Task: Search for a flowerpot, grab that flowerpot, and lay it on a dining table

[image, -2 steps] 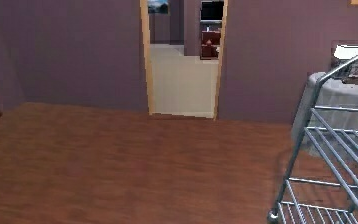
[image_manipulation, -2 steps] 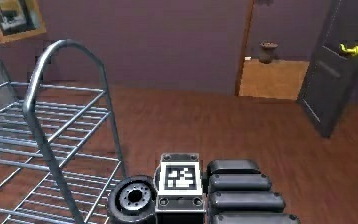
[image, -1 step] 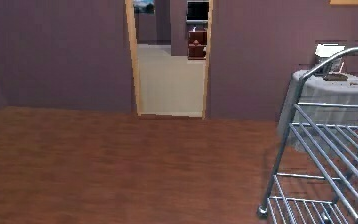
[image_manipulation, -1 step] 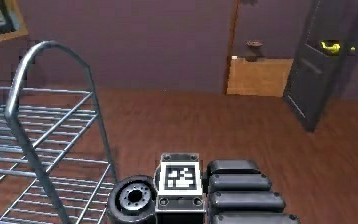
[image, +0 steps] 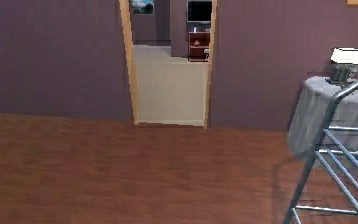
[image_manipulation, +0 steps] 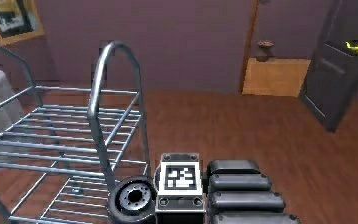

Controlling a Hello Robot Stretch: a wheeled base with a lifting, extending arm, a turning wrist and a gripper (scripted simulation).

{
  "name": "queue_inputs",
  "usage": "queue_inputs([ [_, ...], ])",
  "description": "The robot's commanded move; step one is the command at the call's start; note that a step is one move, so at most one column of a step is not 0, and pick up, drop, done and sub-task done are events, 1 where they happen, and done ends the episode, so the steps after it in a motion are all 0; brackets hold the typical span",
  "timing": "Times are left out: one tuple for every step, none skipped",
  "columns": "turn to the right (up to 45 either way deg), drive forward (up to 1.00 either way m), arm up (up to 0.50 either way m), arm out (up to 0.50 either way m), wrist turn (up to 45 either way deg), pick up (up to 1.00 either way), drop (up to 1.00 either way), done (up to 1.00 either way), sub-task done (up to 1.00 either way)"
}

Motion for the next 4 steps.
queue_inputs([
  [0.0,1.0,0.0,0.0,0.0,0.0,0.0,0.0,0.0],
  [0.0,0.1,0.0,0.0,0.0,0.0,0.0,0.0,0.0],
  [45.0,0.0,0.0,0.0,0.0,0.0,0.0,0.0,0.0],
  [12.0,0.0,0.0,0.0,0.0,0.0,0.0,0.0,0.0],
])
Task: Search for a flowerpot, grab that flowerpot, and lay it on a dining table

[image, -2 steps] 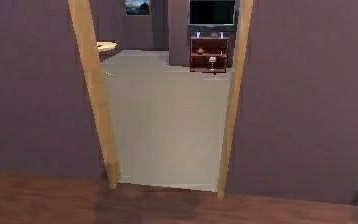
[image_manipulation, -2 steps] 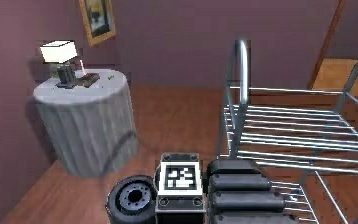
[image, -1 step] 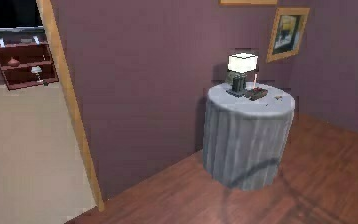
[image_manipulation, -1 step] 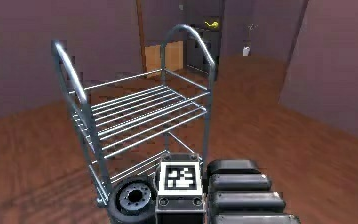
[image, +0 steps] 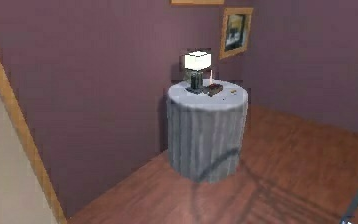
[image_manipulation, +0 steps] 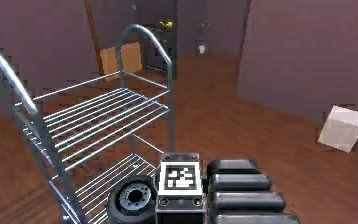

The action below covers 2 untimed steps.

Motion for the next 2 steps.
queue_inputs([
  [0.0,0.8,0.0,0.0,0.0,0.0,0.0,0.0,0.0],
  [36.0,0.0,0.0,0.0,0.0,0.0,0.0,0.0,0.0],
])
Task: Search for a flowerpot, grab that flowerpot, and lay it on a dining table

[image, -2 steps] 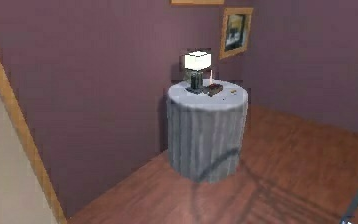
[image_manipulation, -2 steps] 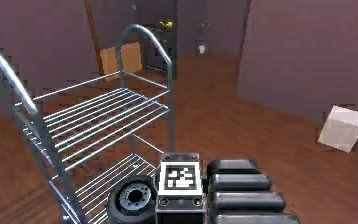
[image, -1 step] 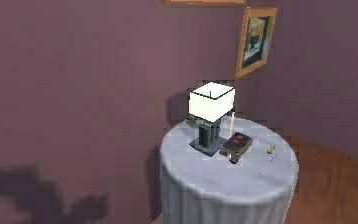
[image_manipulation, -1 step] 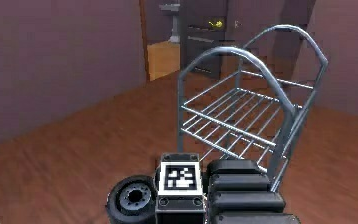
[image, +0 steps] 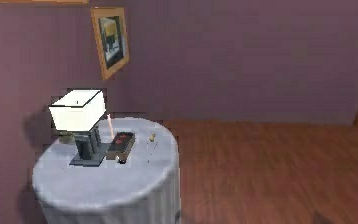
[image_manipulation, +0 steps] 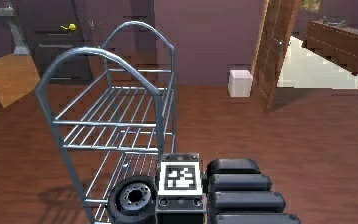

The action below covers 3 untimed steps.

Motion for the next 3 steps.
queue_inputs([
  [0.0,0.05,0.0,0.0,0.0,0.0,0.0,0.0,0.0],
  [45.0,0.0,0.0,0.0,0.0,0.0,0.0,0.0,0.0],
  [45.0,0.0,0.0,0.0,0.0,0.0,0.0,0.0,0.0],
])
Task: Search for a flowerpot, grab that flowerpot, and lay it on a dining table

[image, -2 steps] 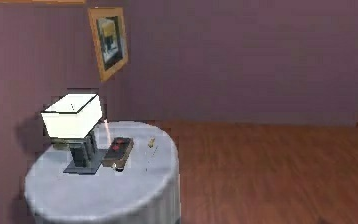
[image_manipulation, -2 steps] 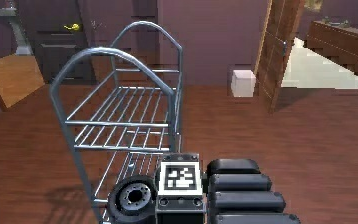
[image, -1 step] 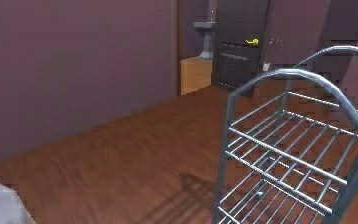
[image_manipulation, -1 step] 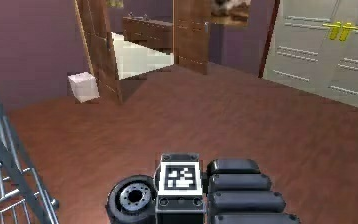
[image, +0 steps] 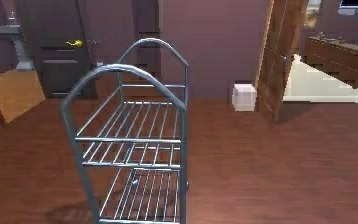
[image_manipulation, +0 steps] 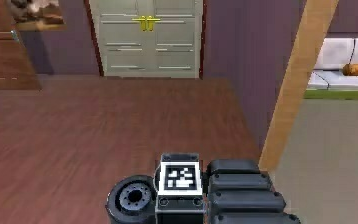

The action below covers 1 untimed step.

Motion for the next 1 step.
queue_inputs([
  [45.0,0.0,0.0,0.0,0.0,0.0,0.0,0.0,0.0],
])
